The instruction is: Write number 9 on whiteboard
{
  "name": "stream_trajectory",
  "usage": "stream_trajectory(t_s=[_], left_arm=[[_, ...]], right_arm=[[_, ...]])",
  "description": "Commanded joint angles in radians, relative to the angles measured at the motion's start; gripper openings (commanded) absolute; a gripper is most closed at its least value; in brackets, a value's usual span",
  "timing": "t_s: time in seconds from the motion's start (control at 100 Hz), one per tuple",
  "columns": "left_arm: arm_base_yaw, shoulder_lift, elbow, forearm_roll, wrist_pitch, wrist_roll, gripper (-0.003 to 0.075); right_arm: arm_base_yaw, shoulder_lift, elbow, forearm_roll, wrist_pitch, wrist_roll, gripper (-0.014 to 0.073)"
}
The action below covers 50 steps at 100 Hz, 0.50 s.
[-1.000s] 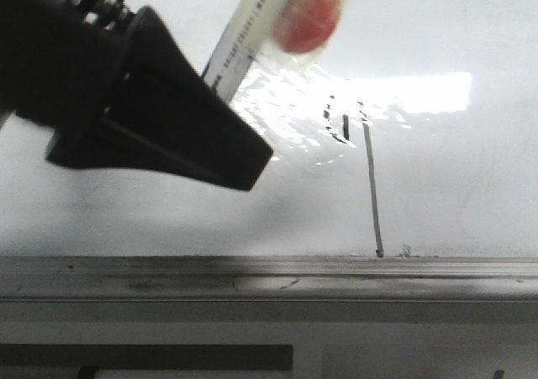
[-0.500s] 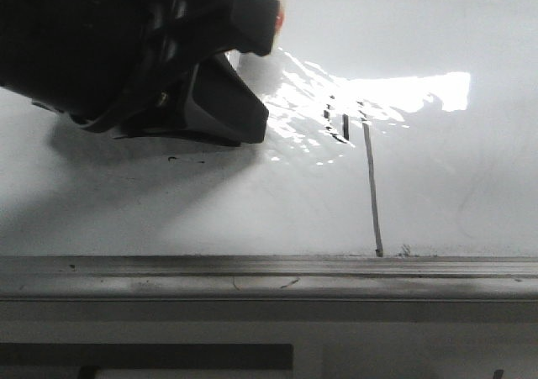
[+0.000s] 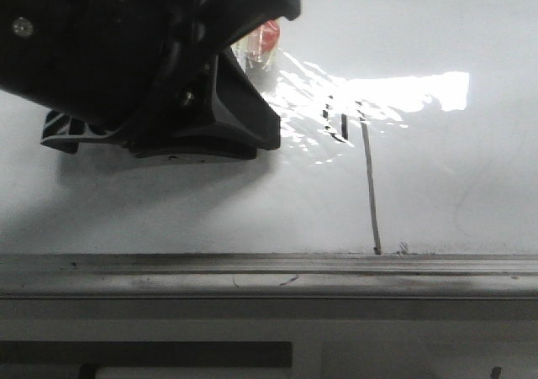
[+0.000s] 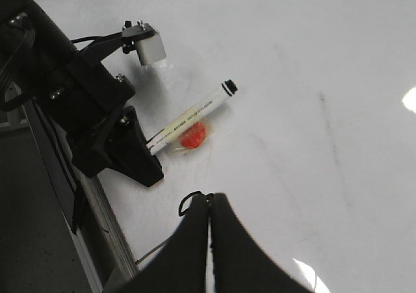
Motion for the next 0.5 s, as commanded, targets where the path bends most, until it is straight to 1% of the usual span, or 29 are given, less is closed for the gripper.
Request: stream_trajectory(t_s=[0.0, 0.26, 0.49], left_arm=[[0.011, 0.003, -0.005, -0.019, -0.085, -0.003, -0.0021], [0.013, 0.003, 0.009, -0.023, -0.12, -0.001, -0.0021], [0.013, 0.003, 0.009, -0.093, -0.173, -0.001, -0.002]], right_arm=[[0.001, -0.004, -0.029, -0.044, -0.056, 0.002, -0.0058], [0.001, -0.004, -0.029, -0.044, -0.06, 0.002, -0.0058], [0.001, -0.004, -0.029, -0.044, -0.064, 0.002, -0.0058]])
